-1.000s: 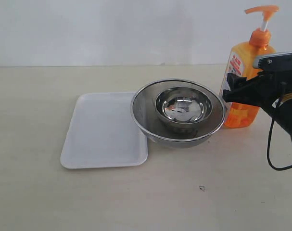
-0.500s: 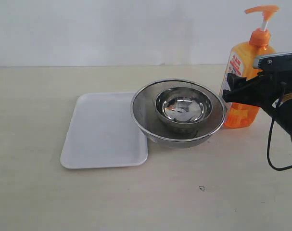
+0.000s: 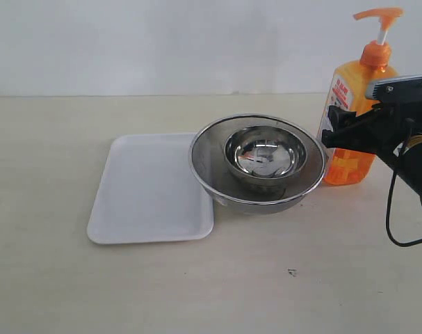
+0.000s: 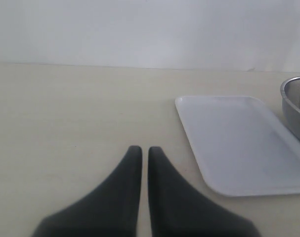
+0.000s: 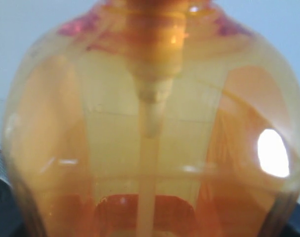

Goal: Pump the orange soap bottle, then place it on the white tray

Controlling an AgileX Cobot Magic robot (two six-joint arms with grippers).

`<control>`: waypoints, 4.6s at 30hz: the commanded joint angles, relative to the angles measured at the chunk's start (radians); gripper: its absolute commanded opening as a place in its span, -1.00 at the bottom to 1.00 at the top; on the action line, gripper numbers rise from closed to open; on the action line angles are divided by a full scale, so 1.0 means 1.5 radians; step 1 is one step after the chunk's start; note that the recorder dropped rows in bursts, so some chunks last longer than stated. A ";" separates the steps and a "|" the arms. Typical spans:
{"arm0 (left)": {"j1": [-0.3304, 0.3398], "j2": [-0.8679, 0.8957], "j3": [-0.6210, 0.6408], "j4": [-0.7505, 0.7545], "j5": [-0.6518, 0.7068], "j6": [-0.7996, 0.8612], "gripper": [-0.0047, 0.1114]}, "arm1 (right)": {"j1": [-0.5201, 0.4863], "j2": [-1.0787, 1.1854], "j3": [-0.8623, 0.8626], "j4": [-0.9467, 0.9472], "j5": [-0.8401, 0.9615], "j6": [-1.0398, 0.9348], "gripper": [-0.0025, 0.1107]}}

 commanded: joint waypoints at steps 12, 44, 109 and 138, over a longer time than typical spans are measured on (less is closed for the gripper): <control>0.001 -0.002 0.003 -0.005 -0.004 0.003 -0.84 | -0.002 -0.004 -0.003 0.003 -0.025 -0.003 -0.96; 0.001 -0.002 0.003 -0.005 -0.004 0.003 -0.84 | -0.002 -0.132 -0.004 0.063 -0.042 -0.036 -0.96; 0.001 -0.002 0.003 -0.005 -0.004 0.003 -0.84 | 0.012 -0.308 -0.122 -0.163 0.298 0.161 -0.96; 0.001 -0.002 0.003 -0.005 -0.004 0.003 -0.84 | 0.275 -0.215 -0.262 -0.144 0.358 0.142 -0.96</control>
